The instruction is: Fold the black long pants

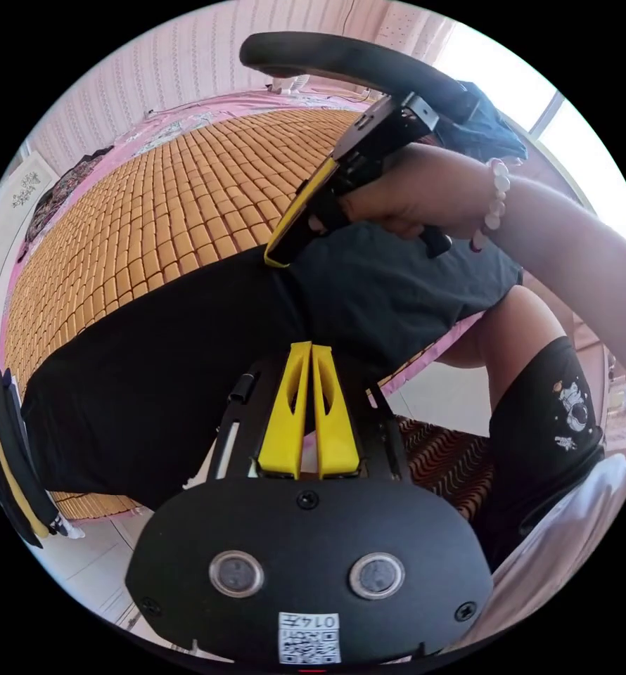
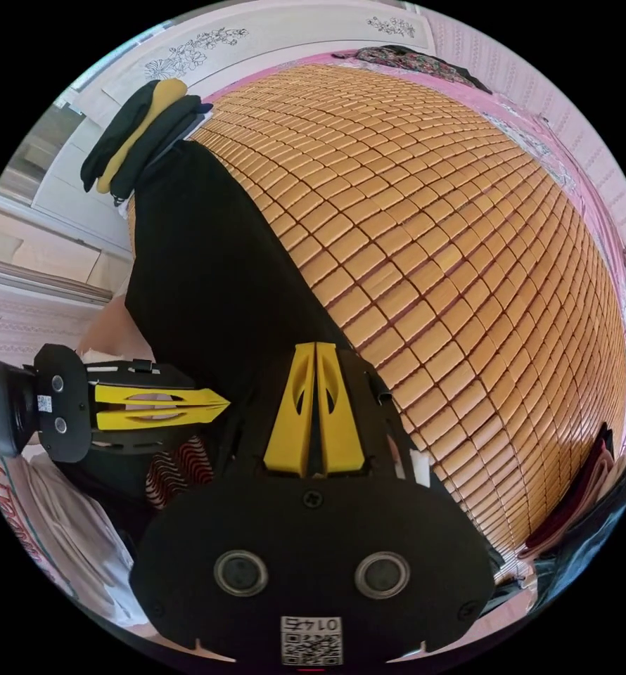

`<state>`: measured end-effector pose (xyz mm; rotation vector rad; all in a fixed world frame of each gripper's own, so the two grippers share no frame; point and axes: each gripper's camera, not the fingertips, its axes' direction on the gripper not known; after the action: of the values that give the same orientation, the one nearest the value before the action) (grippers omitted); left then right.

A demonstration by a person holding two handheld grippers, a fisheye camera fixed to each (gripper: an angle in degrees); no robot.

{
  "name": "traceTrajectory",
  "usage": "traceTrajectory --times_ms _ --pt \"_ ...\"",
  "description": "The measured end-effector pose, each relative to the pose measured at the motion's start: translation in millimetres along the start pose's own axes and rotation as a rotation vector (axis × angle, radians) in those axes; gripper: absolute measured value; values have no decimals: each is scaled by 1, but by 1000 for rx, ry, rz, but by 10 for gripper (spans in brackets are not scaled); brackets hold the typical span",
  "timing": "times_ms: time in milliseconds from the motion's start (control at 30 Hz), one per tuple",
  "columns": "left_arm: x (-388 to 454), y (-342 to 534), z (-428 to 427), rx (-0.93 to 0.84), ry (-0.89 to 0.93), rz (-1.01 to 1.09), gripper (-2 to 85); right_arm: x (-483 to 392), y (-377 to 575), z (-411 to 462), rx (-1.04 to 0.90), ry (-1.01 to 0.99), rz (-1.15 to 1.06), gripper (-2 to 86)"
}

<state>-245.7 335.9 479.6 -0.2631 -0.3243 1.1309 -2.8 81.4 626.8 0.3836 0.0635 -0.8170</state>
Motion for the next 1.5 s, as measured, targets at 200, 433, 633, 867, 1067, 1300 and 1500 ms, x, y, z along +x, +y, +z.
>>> traceTrajectory --times_ms 200,433,633,867,1067,1300,1500 --pt "12 1 -9 -24 -15 19 -10 44 70 -57 227 -58 150 -4" --pt "12 1 -16 -2 -10 40 -10 121 332 -164 520 -7 570 86" --pt "-6 9 -37 34 56 -66 -10 168 561 -173 547 110 1096 162" --pt "-16 10 -27 -49 -35 -72 -10 214 628 -146 646 -205 1181 125" --pt "-27 13 -19 -64 -16 -74 -10 204 656 -177 739 -269 1117 49" --pt "-28 7 -13 -67 6 -24 -10 196 652 -277 992 -175 989 31" --pt "0 -14 8 -6 133 105 -10 187 633 -386 1108 36 868 29"
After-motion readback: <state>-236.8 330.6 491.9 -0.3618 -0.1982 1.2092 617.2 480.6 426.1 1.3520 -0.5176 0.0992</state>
